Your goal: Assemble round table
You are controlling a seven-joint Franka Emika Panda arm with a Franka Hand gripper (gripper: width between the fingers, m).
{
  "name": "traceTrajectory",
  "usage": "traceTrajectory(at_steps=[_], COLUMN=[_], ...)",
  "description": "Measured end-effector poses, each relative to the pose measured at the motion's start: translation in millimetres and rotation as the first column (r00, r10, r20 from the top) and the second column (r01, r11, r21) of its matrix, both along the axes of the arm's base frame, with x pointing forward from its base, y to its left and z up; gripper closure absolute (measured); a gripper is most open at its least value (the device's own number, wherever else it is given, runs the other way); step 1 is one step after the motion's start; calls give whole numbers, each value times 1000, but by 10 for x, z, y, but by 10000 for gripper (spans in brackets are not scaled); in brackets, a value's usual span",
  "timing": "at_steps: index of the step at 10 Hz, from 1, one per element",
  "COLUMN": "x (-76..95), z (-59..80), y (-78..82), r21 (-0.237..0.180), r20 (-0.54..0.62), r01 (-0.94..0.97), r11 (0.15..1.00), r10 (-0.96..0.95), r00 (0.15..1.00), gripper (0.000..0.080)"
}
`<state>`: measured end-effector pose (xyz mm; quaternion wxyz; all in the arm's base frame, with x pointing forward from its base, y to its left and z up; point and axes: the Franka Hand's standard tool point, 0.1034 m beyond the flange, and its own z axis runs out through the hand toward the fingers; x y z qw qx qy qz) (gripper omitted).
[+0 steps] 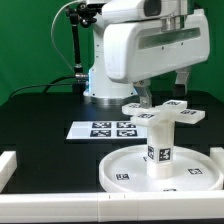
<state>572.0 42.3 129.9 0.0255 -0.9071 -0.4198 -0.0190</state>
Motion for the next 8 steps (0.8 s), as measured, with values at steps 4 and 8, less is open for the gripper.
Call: traceTrajectory(at_steps=[4, 8], x=[3, -2], z=[-3, -34], y=[-33, 24], r21=[-14, -71], r20=[12, -3], r01=[-231, -552], r11=[973, 831], r10=[231, 553], r00=[973, 833], gripper=[151, 151])
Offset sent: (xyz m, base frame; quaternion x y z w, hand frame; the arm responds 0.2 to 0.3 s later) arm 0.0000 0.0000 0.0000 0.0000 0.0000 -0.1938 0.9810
